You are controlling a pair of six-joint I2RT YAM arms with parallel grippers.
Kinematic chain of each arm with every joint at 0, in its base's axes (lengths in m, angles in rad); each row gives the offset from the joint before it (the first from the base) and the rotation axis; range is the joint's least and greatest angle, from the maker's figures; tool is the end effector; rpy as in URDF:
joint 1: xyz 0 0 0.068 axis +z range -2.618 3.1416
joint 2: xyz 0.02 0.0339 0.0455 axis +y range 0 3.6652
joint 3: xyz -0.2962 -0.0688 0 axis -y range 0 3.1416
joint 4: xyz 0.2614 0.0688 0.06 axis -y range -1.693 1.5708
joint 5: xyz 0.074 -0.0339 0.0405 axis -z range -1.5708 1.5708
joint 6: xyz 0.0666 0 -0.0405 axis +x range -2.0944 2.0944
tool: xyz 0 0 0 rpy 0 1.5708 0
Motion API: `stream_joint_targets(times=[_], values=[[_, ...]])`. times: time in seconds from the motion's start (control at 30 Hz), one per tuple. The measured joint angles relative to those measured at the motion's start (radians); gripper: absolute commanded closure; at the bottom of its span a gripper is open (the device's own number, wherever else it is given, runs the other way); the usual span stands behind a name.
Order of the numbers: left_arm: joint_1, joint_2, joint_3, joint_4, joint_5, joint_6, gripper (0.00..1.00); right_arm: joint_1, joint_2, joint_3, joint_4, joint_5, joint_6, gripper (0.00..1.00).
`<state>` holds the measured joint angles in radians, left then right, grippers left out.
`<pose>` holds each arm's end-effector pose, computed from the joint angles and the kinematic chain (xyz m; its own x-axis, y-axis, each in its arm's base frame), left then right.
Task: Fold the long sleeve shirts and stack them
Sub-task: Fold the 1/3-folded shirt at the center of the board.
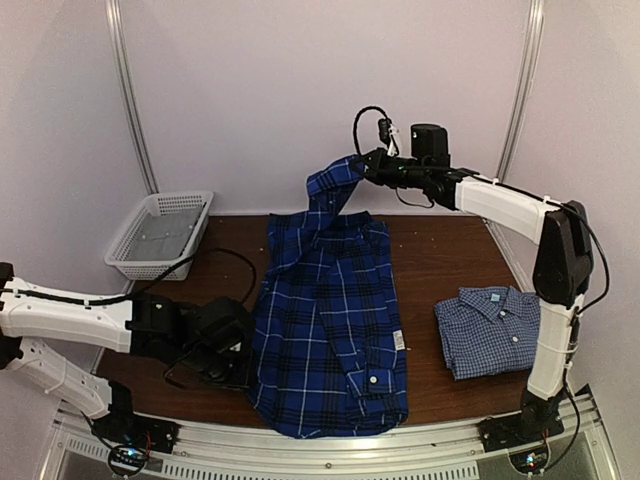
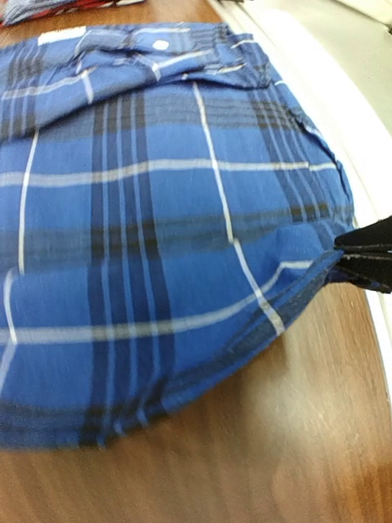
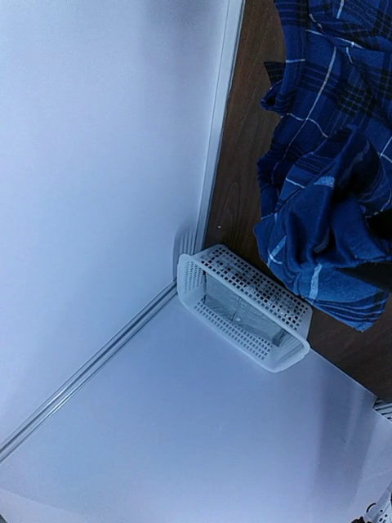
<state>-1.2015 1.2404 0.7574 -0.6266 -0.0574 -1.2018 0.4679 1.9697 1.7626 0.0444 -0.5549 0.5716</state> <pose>0.0923 -0.2278 0.1996 -0.9764 -0.0571 -0.2084 0.0310 0.9175 -0.3965 0.4591 0.2713 0.3703 -0.5800 0.2221 -0.7838 -0.6344 0.4803 0.6056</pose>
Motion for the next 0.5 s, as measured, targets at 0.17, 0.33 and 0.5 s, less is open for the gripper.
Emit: stream_joint_targets(times=[0.17,0.33,0.5], values=[[-0.03,0.1,0.118,0.001,0.011,0.114,1.0,-0.035,-0.049,-0.033,-0.003,0.002,-0.001,1.0],[-0.038,0.202,0.19,0.039,0.074,0.23,1.0,-0.087,-0.13,-0.105,-0.002,0.006,-0.007,1.0],[-0.038,0.303,0.246,0.083,0.156,0.334,1.0,-0.125,-0.194,-0.181,0.0,0.017,-0.019,1.0]])
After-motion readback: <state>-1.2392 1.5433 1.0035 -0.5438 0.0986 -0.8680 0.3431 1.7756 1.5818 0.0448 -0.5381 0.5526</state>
